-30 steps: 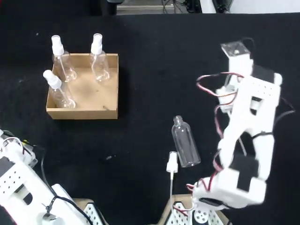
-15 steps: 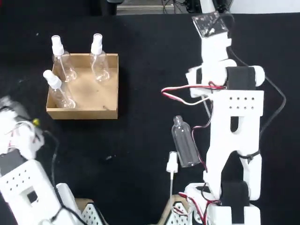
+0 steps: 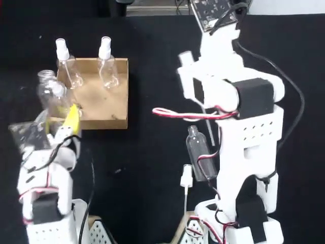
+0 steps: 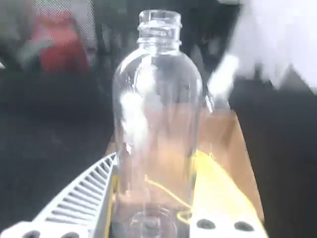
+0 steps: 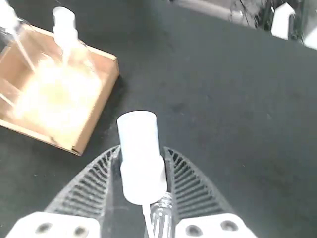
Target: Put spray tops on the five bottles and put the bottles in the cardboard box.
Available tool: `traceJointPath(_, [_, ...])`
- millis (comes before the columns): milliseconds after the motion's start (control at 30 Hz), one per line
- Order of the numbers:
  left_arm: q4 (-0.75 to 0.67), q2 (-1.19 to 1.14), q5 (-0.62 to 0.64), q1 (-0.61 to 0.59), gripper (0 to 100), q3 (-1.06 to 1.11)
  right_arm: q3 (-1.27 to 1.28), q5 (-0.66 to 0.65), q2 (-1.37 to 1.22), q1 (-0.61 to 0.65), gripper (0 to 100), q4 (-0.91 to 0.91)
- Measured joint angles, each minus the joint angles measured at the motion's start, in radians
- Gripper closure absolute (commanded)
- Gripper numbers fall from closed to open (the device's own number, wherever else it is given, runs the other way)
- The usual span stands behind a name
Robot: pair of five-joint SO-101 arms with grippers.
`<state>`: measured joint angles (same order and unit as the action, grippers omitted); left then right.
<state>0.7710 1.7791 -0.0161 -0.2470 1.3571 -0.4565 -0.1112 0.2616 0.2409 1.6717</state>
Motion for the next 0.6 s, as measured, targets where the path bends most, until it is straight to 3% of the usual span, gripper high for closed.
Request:
traceJointPath(267, [-0.218, 0.037, 0.0, 0.117, 97, 0.189, -0.028, 0.015, 0.0, 0.107, 98.8, -0.123])
traceJointPath(467, [-0.411, 0.031, 0.0, 0.218, 97, 0.313, -0.028, 0.212, 0.0, 0.135, 98.7, -0.33])
traceJointPath(600, [-0.5, 0.032, 0.0, 0.218, 97, 0.318, -0.028, 0.33, 0.0, 0.14, 98.7, -0.399])
